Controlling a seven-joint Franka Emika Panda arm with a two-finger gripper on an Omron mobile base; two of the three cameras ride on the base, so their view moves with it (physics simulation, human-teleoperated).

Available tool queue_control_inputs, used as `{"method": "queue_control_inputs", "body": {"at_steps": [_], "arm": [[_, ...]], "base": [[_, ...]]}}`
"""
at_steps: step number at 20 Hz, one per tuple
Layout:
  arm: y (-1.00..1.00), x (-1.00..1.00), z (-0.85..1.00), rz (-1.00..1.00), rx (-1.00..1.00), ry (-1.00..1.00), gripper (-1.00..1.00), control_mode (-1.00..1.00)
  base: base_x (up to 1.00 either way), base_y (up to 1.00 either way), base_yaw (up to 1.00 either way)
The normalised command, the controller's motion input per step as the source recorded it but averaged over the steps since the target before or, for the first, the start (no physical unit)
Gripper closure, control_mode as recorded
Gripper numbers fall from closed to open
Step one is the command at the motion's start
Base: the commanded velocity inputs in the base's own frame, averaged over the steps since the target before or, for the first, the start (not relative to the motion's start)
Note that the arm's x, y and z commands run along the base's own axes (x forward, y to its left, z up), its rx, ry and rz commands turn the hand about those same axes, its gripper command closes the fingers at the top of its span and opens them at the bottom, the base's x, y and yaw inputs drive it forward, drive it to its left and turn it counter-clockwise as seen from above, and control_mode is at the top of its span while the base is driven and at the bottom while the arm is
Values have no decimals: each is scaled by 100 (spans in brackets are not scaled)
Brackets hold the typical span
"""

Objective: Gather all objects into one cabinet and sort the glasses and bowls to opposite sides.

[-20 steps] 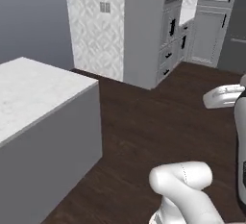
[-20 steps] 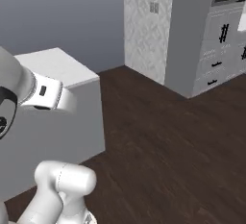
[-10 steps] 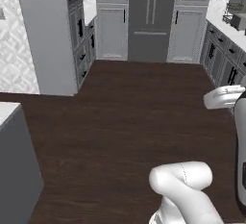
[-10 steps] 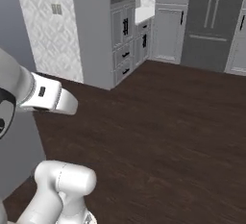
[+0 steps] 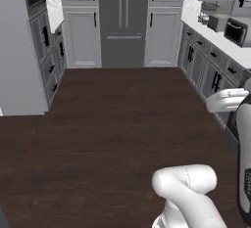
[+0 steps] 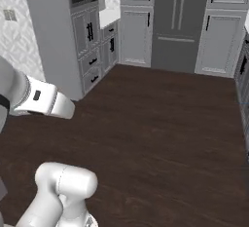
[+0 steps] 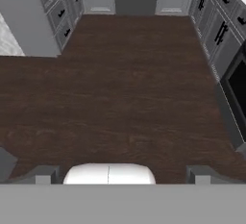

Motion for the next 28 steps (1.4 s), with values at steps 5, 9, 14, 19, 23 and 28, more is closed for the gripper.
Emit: {"method": "queue_control_inputs", "body": {"at_steps": [5,9,14,19,23,28], "arm": [[0,0,0,0,0,0,-100,100],[0,0,0,0,0,0,-100,100],[0,0,0,0,0,0,-100,100],[0,0,0,0,0,0,-100,100],[0,0,0,0,0,0,-100,100],[0,0,0,0,0,0,-100,100]], "base": [[100,22,-31],[87,29,-55],[60,63,-70],[60,97,-41],[44,100,-31],[62,100,-35]]}}
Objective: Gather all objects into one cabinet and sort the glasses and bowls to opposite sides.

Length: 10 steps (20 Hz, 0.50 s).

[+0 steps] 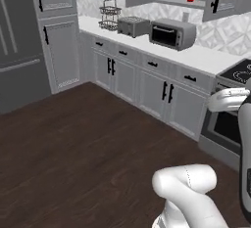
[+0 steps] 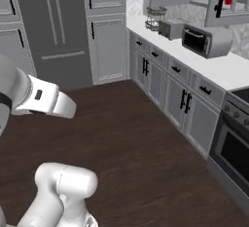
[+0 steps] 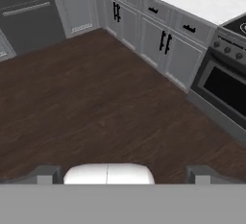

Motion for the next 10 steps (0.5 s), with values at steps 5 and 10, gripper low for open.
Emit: {"method": "queue_control_inputs", "body": {"at_steps": [5,10], "arm": [[0,0,0,0,0,0,-100,100],[0,0,0,0,0,0,-100,100]], "base": [[93,100,-45],[100,100,-44]]}}
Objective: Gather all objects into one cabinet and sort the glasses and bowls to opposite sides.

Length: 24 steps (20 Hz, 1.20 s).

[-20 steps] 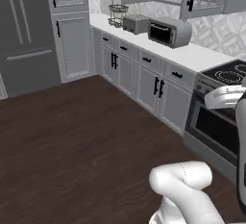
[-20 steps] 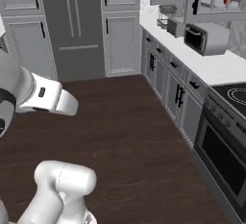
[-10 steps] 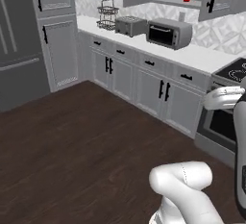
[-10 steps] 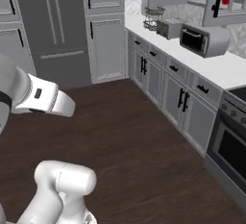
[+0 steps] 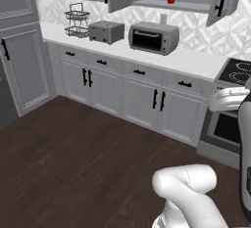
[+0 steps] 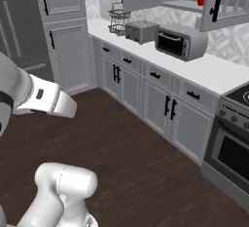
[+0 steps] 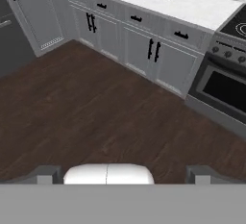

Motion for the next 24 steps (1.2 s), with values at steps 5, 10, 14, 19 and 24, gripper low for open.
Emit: {"method": "queue_control_inputs", "body": {"at_steps": [5,10,14,19,24], "arm": [[0,0,0,0,0,0,-100,100],[0,0,0,0,0,0,-100,100],[0,0,0,0,0,0,-100,100],[0,0,0,0,0,0,-100,100],[0,0,0,0,0,0,-100,100]], "base": [[100,97,-49],[100,89,-50],[100,88,-49],[97,79,-47],[94,67,-44]]}}
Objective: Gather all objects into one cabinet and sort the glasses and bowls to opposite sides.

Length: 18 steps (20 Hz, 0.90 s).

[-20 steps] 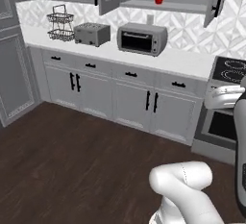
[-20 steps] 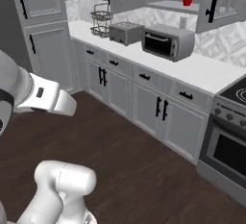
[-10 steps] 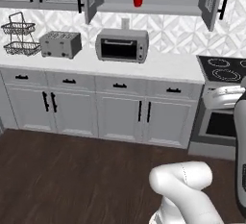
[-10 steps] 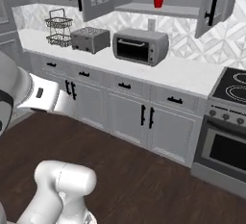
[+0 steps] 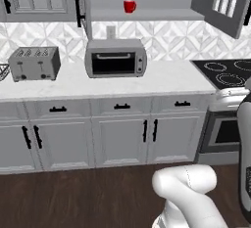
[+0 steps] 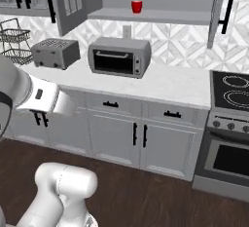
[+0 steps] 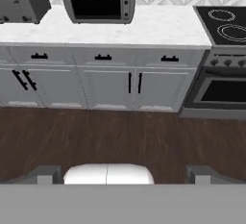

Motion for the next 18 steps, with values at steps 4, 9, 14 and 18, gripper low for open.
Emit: {"method": "queue_control_inputs", "body": {"at_steps": [4,9,14,18], "arm": [[0,0,0,0,0,0,-100,100],[0,0,0,0,0,0,-100,100],[0,0,0,0,0,0,-100,100],[0,0,0,0,0,0,-100,100]], "base": [[80,61,-40],[77,34,-23],[81,-9,0],[62,-51,8]]}}
